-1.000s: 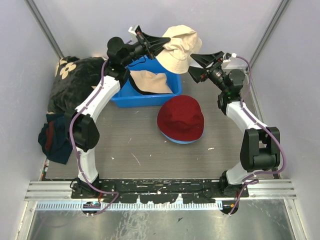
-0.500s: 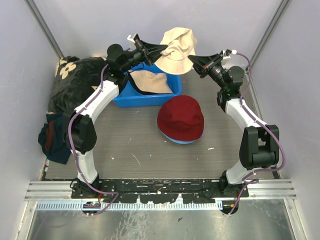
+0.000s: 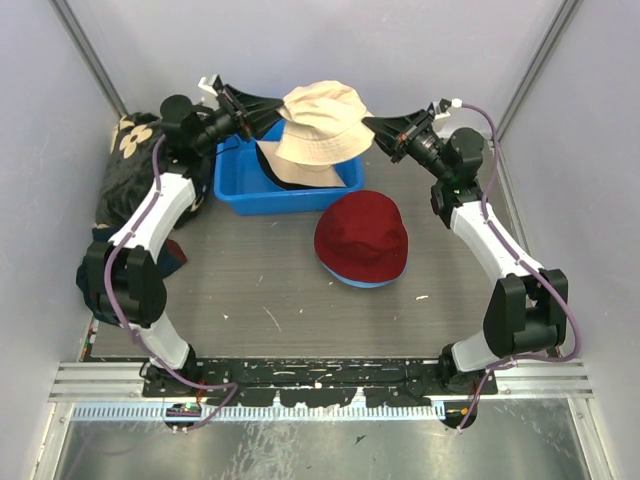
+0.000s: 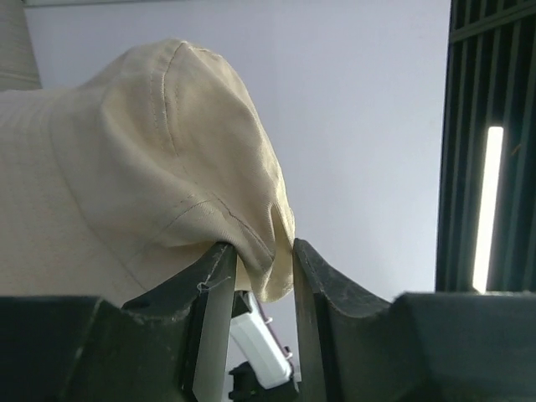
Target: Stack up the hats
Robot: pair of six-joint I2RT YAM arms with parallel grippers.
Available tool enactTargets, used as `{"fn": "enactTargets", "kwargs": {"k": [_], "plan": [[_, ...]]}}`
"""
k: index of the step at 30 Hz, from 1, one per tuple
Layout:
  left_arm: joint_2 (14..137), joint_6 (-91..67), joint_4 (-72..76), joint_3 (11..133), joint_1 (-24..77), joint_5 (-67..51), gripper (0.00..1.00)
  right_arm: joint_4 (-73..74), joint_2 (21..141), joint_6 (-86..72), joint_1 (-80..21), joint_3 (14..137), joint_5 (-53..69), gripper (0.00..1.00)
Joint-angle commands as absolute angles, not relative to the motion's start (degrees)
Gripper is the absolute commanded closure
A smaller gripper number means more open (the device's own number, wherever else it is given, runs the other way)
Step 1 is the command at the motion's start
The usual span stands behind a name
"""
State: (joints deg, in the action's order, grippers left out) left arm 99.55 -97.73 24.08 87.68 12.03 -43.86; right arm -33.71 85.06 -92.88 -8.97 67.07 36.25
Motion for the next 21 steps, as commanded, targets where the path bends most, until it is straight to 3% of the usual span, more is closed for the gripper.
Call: {"fn": "enactTargets", "kwargs": {"k": [1,10,21], "plan": [[94.1,-91.1,22.5,80.9,10.7,-46.8,0.61,-31.1,81.8,-90.4,-10.7,68.9,37.2,0.99],[90.7,-87.2,25.1,67.3,11.9,-49.7,0.66,-23.9,73.8,-83.0,-10.8,58.0,37.8,0.99],[91.3,-85.2,23.4,68.9,17.6,-49.4,0.65,-8.9,62.7,-72.2,-9.2,51.4,37.4,0.99]]}}
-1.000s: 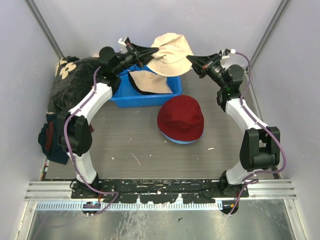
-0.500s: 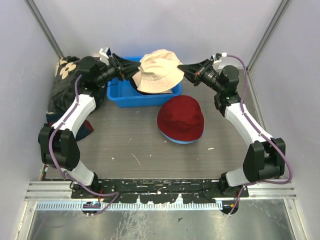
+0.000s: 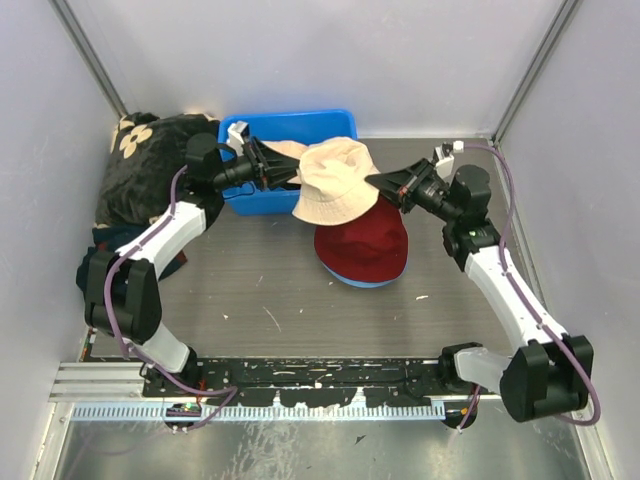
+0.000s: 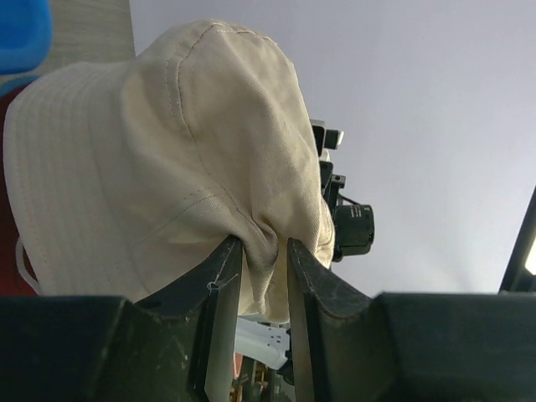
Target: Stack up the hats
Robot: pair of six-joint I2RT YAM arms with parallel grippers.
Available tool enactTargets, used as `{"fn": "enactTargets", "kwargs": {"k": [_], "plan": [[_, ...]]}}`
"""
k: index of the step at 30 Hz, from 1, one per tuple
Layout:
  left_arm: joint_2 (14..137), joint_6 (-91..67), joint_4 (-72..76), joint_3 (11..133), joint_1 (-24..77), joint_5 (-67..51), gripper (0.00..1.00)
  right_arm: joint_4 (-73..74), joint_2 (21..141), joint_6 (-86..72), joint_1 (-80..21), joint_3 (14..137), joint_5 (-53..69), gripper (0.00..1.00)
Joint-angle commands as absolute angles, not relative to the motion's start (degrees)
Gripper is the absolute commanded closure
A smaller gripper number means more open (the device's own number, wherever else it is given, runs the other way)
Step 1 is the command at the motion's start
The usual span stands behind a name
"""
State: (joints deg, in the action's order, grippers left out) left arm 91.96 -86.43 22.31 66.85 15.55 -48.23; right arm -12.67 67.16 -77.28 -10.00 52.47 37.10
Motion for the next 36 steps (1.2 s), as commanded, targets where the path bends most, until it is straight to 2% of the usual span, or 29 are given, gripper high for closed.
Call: {"fn": "enactTargets", "kwargs": {"k": [1,25,29,31,36], "plan": [[91.2,-85.1,23.3,68.9,18.3,-49.4,0.65,-7.2,61.9,-71.0,-8.9,51.2,37.3,0.99],[90.6,-76.0,13.8,63.4,26.2,-49.5,0.65,18.8,50.1,-50.8,-2.9,43.2,36.4,0.96],[90.3,-73.7,11.4,62.9,26.2,-49.6,0.61,21.2,48.4,-48.2,-1.0,40.2,36.5,0.94],[90.3,-73.1,10.9,62.7,26.2,-49.7,0.55,21.4,48.1,-47.8,0.6,38.8,37.7,0.93],[90.0,-72.2,9.9,62.2,25.7,-50.0,0.51,23.4,47.6,-45.3,4.7,40.0,39.6,0.86]]}}
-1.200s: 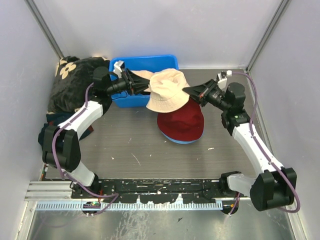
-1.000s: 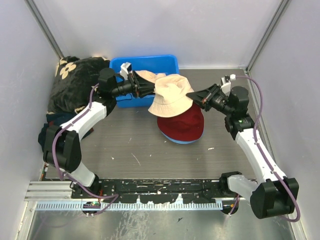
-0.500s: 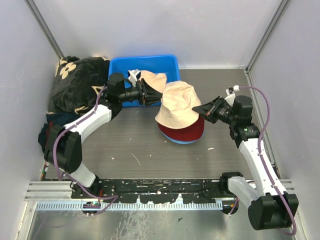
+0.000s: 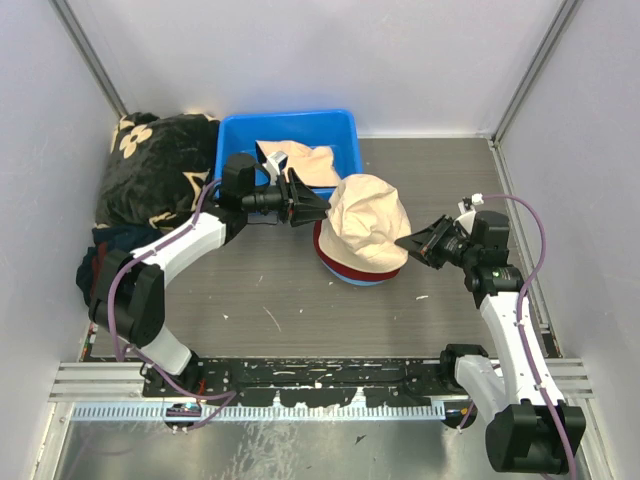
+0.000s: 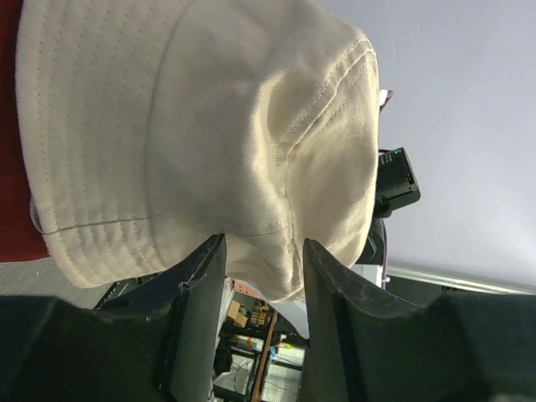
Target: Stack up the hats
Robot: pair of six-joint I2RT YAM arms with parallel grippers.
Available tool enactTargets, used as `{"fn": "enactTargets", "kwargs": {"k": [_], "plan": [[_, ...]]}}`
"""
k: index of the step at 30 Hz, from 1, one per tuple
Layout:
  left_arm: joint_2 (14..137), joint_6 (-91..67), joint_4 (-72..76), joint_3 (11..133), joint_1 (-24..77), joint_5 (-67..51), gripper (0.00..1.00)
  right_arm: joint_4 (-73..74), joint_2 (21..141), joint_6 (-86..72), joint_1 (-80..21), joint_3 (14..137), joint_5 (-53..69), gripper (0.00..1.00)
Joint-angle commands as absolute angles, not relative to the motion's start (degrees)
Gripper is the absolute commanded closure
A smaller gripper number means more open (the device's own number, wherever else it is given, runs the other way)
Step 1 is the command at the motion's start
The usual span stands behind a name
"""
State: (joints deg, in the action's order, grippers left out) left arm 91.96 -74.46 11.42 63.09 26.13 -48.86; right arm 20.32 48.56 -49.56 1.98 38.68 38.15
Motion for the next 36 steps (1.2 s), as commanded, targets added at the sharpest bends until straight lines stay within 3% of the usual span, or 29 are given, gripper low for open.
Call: {"fn": "enactTargets", "kwargs": {"k": [1,3,7,14,18,31,36], "plan": [[89.5,-71.8,9.1,62.1,25.3,-49.9,0.50,23.9,47.6,-44.6,5.8,40.6,40.1,0.80],[89.1,-71.0,7.9,61.8,24.3,-49.6,0.49,24.4,47.8,-43.8,6.5,41.9,40.0,0.68],[88.7,-68.8,5.1,60.9,22.4,-50.0,0.47,24.1,49.0,-43.4,6.5,43.5,40.1,0.56],[90.4,-69.9,11.2,53.9,21.9,-50.1,0.47,22.8,51.2,-42.9,7.1,45.7,39.5,0.45],[94.1,-76.8,25.8,49.4,21.2,-51.7,0.48,21.7,52.3,-41.4,7.9,46.5,39.5,0.40],[103.2,-90.6,50.9,47.3,21.2,-52.1,0.50,15.5,58.4,-40.4,11.2,43.1,41.5,0.38],[103.6,-92.3,53.9,45.6,21.2,-52.3,0.50,8.6,61.9,-44.4,12.9,42.7,45.7,0.38]]}}
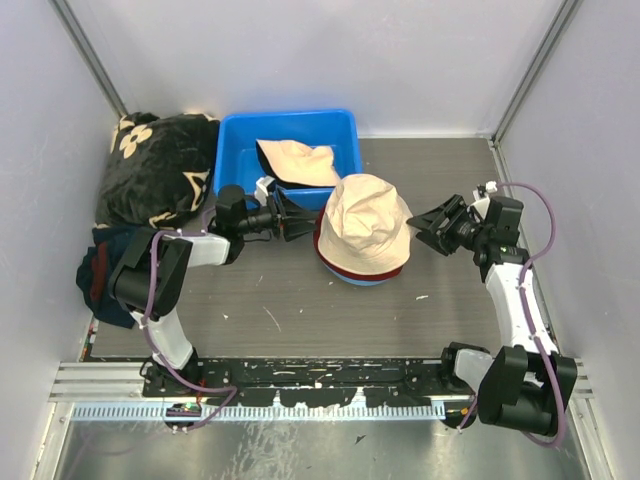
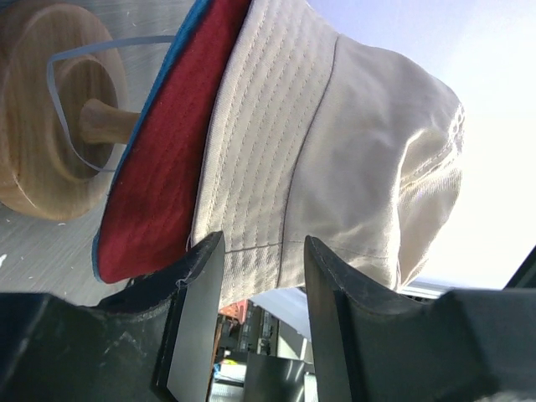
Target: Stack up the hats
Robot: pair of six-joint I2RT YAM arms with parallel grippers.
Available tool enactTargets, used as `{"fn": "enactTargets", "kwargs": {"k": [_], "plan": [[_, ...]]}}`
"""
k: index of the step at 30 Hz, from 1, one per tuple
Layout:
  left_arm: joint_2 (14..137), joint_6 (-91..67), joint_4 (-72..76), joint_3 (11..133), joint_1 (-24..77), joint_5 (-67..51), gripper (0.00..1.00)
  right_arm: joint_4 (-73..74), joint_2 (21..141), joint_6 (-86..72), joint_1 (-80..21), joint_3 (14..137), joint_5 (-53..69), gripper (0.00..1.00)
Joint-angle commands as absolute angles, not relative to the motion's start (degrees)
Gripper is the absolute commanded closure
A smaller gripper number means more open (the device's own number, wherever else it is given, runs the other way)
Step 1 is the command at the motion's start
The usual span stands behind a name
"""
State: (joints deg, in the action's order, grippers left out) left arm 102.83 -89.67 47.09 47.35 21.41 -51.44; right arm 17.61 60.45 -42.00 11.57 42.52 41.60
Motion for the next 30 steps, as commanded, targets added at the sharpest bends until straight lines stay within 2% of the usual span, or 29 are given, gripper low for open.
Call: {"fn": "enactTargets", "kwargs": {"k": [1,6,12,18,30], "plan": [[103.6,-92.1,53.9,45.3,21.1,-52.3,0.50,6.3,62.3,-46.0,13.1,41.9,47.1,0.38],[104.1,-91.3,53.7,44.1,21.1,-52.5,0.50,-9.5,63.6,-56.6,14.7,35.1,53.4,0.38],[105.8,-91.4,54.0,45.1,21.2,-53.6,0.51,-38.0,67.6,-73.7,19.8,23.1,59.9,0.38],[106.8,-91.3,54.3,45.0,21.2,-53.4,0.51,-64.3,72.9,-89.9,20.9,18.5,61.0,0.39],[108.4,-92.1,54.8,46.8,21.2,-52.2,0.51,-69.9,78.3,-93.2,19.9,20.5,61.9,0.35]]}}
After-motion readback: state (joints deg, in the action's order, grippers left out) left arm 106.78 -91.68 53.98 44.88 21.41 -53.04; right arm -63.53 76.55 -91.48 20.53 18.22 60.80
